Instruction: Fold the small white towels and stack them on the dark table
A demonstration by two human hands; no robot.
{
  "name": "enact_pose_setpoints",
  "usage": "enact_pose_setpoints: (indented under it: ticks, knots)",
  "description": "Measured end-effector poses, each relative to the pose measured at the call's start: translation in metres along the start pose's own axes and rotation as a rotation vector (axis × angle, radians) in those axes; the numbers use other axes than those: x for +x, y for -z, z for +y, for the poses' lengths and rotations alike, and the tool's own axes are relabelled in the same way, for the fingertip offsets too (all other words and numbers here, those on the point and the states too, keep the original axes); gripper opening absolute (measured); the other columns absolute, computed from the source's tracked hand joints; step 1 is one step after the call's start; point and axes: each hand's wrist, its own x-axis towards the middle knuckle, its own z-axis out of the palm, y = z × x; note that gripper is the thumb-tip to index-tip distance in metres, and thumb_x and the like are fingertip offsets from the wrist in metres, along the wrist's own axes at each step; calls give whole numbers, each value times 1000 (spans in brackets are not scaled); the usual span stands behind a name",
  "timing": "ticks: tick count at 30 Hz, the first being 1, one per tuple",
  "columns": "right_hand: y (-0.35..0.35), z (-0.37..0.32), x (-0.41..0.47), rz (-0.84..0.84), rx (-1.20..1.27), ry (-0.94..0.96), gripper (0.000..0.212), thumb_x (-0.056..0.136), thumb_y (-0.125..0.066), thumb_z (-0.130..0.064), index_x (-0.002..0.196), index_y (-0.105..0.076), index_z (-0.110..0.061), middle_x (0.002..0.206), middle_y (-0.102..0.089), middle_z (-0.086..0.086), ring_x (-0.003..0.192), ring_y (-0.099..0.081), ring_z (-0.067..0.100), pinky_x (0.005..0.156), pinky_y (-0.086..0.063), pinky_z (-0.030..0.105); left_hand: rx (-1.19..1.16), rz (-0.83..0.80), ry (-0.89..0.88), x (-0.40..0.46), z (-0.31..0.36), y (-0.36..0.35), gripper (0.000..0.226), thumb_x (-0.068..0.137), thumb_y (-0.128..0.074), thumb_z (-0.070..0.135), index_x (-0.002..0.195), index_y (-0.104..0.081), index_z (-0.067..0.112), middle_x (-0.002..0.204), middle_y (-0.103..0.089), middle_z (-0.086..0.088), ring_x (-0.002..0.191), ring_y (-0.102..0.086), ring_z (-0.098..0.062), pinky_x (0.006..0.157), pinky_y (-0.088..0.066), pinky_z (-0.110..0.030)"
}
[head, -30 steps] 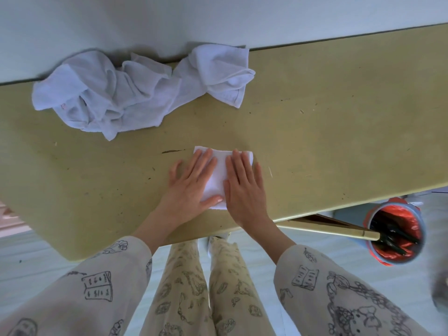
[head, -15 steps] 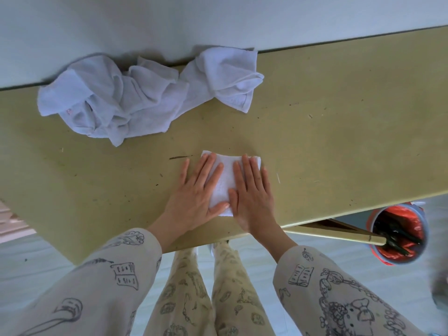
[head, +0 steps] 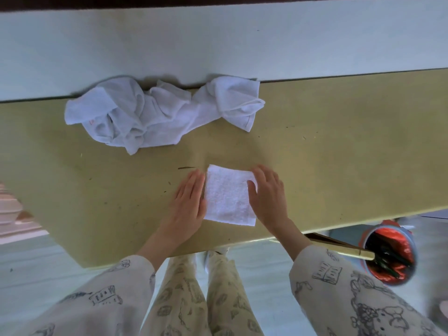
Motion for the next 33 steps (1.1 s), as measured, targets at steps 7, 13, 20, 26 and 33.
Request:
enact_pose_setpoints:
  ticks: [7, 13, 20, 26, 33]
  knots:
    - [11, -6, 22, -257, -2, -177, 30, 90, -56, -24, 115, -55, -7, 117, -51, 12, 110, -46, 30, 92, -37, 40, -179, 81, 221, -28, -14, 9, 48, 91, -32, 18, 137, -36, 7, 141, -41, -13, 131, -37, -27, 106, -32, -38]
    - [14, -11, 43, -547, -23, -317, 28, 86, -60, -28, 103, -56, -5, 110, -53, 13, 109, -47, 31, 88, -41, 38, -215, 48, 267, -43, -12, 17, 41, 91, -45, 3, 132, -45, 8, 137, -44, -8, 129, -40, -23, 104, -34, -33]
    - [23, -28, 28, -457, 99, -317, 21, 89, -56, -22, 100, -56, -4, 105, -57, 12, 95, -52, 27, 77, -40, 32, -338, -32, 332, -48, -13, 38, 41, 96, -38, 12, 137, -37, 12, 141, -39, -1, 129, -38, -15, 102, -31, -24]
    - [58, -69, 16, -371, 333, -176, 9, 86, -59, -16, 91, -55, -9, 80, -57, -1, 76, -52, 18, 62, -36, 26, -392, -19, 424, -55, -15, 79, 42, 96, -40, 13, 138, -36, 10, 140, -41, -5, 123, -44, -18, 96, -32, -23]
    - [100, -141, 5, -390, 289, 242, 8, 85, -61, -17, 89, -59, -11, 79, -59, -3, 73, -54, 16, 63, -38, 26, -380, 266, 472, -105, 4, 139, 43, 93, -47, 11, 135, -42, 13, 128, -53, -3, 116, -51, -17, 98, -39, -30]
